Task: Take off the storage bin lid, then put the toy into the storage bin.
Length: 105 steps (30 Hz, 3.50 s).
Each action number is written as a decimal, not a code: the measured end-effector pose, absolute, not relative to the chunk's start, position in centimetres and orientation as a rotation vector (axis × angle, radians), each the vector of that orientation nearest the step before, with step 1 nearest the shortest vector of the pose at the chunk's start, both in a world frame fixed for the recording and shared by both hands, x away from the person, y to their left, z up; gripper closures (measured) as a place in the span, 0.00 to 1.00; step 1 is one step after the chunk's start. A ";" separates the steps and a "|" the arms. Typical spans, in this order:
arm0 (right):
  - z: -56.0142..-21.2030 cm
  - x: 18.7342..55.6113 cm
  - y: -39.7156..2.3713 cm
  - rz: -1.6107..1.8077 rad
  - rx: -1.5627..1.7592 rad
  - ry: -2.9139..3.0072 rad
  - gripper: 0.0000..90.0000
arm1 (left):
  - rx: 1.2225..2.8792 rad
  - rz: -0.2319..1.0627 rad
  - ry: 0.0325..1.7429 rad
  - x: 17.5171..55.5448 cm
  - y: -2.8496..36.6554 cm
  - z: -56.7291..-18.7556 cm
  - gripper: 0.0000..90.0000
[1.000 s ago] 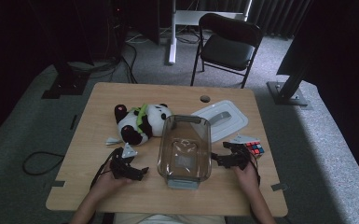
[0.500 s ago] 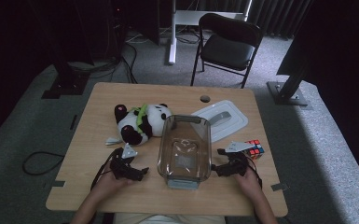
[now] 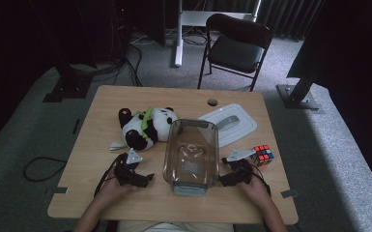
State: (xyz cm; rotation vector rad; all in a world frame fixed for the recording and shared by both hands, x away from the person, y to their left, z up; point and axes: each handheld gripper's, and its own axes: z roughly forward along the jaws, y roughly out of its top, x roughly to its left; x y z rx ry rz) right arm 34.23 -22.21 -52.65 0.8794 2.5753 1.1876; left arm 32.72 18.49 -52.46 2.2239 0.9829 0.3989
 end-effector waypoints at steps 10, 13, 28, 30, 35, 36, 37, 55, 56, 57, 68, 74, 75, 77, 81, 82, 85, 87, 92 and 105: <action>-52.7 33.5 -21.5 1.079 0.902 2.510 0.15 | 2.223 0.399 0.982 32.7 18.5 -52.5 0.01; -52.7 33.5 -21.4 1.076 0.897 2.514 0.14 | 2.222 0.399 0.983 32.7 18.5 -52.5 0.01; -52.7 33.5 -21.4 1.077 0.895 2.516 0.14 | 2.227 0.396 0.972 32.6 18.5 -52.5 0.01; -52.7 33.5 -21.4 1.077 0.895 2.516 0.14 | 2.229 0.393 0.962 32.6 18.6 -52.5 0.01; -52.7 33.5 -21.4 1.077 0.896 2.516 0.14 | 2.235 0.389 0.950 32.6 18.6 -52.5 0.01; -52.7 33.5 -21.4 1.076 0.893 2.516 0.14 | 2.235 0.390 0.950 32.6 18.6 -52.5 0.01; -52.7 33.5 -21.4 1.076 0.894 2.516 0.14 | 2.235 0.388 0.948 32.6 18.6 -52.5 0.01; -52.7 33.5 -21.5 1.080 0.896 2.517 0.14 | 2.305 0.331 0.878 32.2 18.2 -52.1 0.01; -52.7 33.5 -21.5 1.078 0.893 2.517 0.14 | 2.307 0.333 0.878 32.2 18.2 -52.1 0.01; -52.7 33.5 -21.5 1.078 0.892 2.518 0.14 | 2.311 0.332 0.877 32.2 18.2 -52.0 0.01; -52.7 33.5 -21.4 1.078 0.895 2.517 0.14 | 2.307 0.295 0.820 31.7 17.9 -50.9 0.01; -52.7 33.5 -21.4 1.078 0.895 2.517 0.14 | 2.305 0.310 0.801 31.7 17.9 -50.0 0.02; -52.7 33.5 -21.4 1.078 0.895 2.517 0.14 | 2.301 0.313 0.798 31.7 17.9 -49.7 0.02; -52.7 33.5 -21.4 1.078 0.895 2.517 0.14 | 2.296 0.316 0.788 31.7 18.0 -49.2 0.02; -52.7 33.5 -21.5 1.080 0.892 2.519 0.14 | 2.278 0.322 0.768 31.8 17.9 -48.1 0.02; -52.7 33.5 -21.5 1.079 0.891 2.519 0.14 | 2.275 0.324 0.763 31.9 17.9 -47.8 0.02; -52.7 33.5 -21.5 1.079 0.893 2.519 0.14 | 2.263 0.312 0.746 32.0 17.9 -47.2 0.02; -52.7 33.5 -21.5 1.079 0.892 2.519 0.14 | 2.260 0.321 0.736 32.2 17.8 -46.9 0.02; -52.7 33.5 -21.5 1.078 0.891 2.519 0.14 | 2.236 0.344 0.733 32.6 18.1 -45.7 0.02; -52.7 33.5 -21.5 1.078 0.890 2.520 0.14 | 2.191 0.370 0.711 34.2 18.1 -43.0 0.02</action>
